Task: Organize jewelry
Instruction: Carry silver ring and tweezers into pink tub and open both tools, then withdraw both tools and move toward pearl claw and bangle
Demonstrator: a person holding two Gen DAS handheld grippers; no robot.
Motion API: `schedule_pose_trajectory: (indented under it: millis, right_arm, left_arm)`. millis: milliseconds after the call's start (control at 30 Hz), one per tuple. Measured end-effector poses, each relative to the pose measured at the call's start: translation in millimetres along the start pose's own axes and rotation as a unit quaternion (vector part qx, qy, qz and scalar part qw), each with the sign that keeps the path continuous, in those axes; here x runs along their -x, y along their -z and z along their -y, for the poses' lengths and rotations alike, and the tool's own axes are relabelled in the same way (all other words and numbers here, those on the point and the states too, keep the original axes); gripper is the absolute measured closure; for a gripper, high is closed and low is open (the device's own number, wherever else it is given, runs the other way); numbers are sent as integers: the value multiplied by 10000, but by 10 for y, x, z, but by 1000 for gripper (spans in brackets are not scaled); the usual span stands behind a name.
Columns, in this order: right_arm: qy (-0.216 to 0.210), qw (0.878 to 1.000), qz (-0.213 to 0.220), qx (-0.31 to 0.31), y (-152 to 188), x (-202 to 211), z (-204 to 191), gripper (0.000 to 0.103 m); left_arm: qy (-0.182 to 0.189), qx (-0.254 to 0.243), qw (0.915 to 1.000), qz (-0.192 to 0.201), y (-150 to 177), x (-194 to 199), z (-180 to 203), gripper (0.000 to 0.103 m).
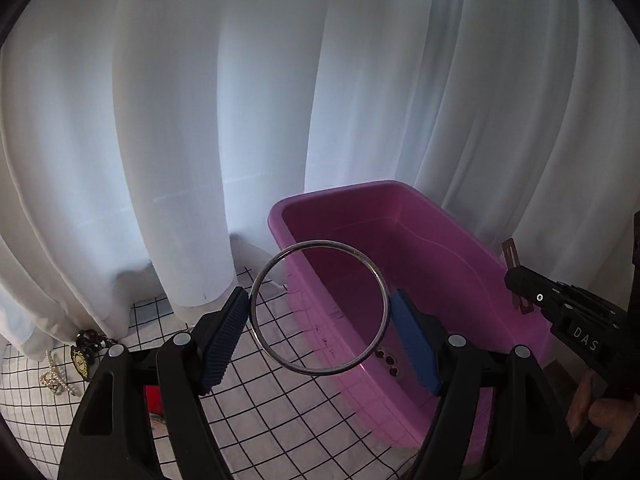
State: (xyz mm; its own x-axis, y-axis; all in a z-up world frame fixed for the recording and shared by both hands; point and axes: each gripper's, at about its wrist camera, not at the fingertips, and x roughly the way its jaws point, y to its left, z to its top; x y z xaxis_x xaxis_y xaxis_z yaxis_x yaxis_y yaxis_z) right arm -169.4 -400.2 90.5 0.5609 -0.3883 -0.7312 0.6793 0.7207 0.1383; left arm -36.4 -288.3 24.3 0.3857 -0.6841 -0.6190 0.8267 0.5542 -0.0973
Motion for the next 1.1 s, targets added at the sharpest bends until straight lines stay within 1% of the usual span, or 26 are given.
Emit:
schedule_pose_trajectory:
  millis: [100, 200, 367, 400, 500, 533, 567, 600, 633, 767, 833, 900, 1100]
  right_arm:
    - [72, 9998, -151, -135, 22, -86, 204, 90]
    - [78, 9991, -326, -262, 73, -222, 332, 90]
    - [15, 9978, -576, -343, 143, -415, 437, 89]
    - [16, 9974, -630, -345, 145, -451, 449, 86]
    - [54, 9965, -735, -406, 154, -504, 501, 84]
    - [59, 9959, -799, -423, 152, -529, 508, 81]
    - [48, 9954, -843, -460, 146, -551, 522, 78]
    - [18, 9951, -850, -503, 145, -560, 540, 71]
    - [0, 9950, -842, -542, 134, -572, 549, 69]
    - [4, 9952, -800, -559, 125, -562, 571, 67]
    - [-29, 9956, -758, -556, 131, -534, 567, 61]
    - [-61, 9958, -725, -563, 131, -499, 551, 59]
    - [-170, 9963, -641, -549, 130, -404, 487, 58]
  left_arm:
    - [101, -205, 9996, -140, -63, -256, 300, 32]
    - [140, -320, 9986, -388, -65, -502, 487, 32]
    - [85, -291, 9962, -820, -11, -788, 557, 32]
    - [63, -298, 9956, -889, -3, -821, 562, 32]
    - [16, -306, 9945, -1000, 18, -859, 563, 31]
    - [-2, -293, 9942, -1031, 23, -879, 560, 29]
    - [-2, -266, 9941, -1050, 24, -866, 557, 25]
    - [-8, -235, 9942, -1052, 25, -859, 544, 19]
    - [2, -204, 9943, -1045, 23, -874, 537, 18]
    - [37, -131, 9946, -1024, 5, -894, 483, 16]
    - [-7, -110, 9951, -986, -4, -876, 470, 13]
    - [-12, -74, 9955, -948, -17, -853, 455, 12]
    - [-51, 93, 9966, -820, -46, -714, 381, 12]
